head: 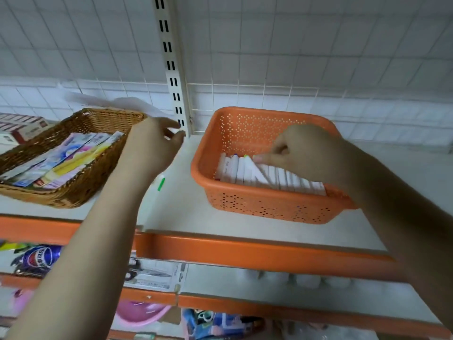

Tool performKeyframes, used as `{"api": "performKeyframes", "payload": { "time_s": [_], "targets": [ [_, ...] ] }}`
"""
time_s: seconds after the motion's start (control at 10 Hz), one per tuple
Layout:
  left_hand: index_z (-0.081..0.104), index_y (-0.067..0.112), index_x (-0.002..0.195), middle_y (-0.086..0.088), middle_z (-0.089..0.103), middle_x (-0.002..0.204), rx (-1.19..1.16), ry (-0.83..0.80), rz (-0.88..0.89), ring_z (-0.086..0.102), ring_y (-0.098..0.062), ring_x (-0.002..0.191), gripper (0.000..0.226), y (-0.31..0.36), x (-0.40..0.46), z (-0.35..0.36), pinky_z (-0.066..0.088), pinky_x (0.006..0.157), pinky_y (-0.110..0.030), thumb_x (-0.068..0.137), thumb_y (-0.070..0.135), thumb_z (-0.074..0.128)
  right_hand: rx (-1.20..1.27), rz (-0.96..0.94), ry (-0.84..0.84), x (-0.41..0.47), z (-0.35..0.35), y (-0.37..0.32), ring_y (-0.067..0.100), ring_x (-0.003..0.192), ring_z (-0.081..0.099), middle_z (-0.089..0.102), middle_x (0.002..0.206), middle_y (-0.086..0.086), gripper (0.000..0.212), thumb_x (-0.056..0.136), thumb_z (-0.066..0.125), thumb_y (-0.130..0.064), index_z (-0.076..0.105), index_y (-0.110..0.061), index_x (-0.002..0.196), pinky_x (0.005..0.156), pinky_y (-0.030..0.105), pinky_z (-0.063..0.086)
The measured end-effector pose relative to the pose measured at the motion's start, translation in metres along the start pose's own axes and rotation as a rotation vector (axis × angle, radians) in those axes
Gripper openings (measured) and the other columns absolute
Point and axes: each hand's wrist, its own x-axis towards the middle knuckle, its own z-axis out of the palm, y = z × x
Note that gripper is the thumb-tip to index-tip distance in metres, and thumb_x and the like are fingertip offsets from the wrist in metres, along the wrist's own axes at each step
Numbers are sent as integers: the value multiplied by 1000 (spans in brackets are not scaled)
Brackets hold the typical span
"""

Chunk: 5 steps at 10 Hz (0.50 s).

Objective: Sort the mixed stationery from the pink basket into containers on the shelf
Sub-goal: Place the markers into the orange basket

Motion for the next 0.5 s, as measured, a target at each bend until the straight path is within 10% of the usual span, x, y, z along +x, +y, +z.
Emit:
{"api": "performKeyframes", "payload": {
  "time_s": [0.2, 0.3, 0.5],
  "targets": [
    [30, 3, 142, -21, 49, 133, 179, -423, -377, 50, -35, 120, 92, -69, -7, 24, 43, 92, -36, 80, 67, 54, 217, -49, 273, 13, 24, -69, 8, 60, 47, 58, 66, -7, 24, 88, 60, -34, 67, -15, 75, 65, 24, 41],
    [22, 4, 144, -20, 42, 139, 306, -482, -261, 43, -35, 126, 92, -91, -7, 28, 33, 104, -38, 83, 67, 49, 261, -29, 361, 31, 36, -108, 16, 65, 55, 61, 66, 4, 30, 89, 60, -30, 68, -5, 77, 64, 30, 37],
    [57, 3, 118, -19, 59, 121, 270, -466, -45, 54, -33, 113, 33, -128, -2, 21, 42, 91, -33, 94, 24, 50, 215, 96, 256, 82, 70, -161, 27, 70, 58, 65, 80, 17, 34, 92, 56, -30, 66, 1, 82, 54, 30, 32]
  ]
}}
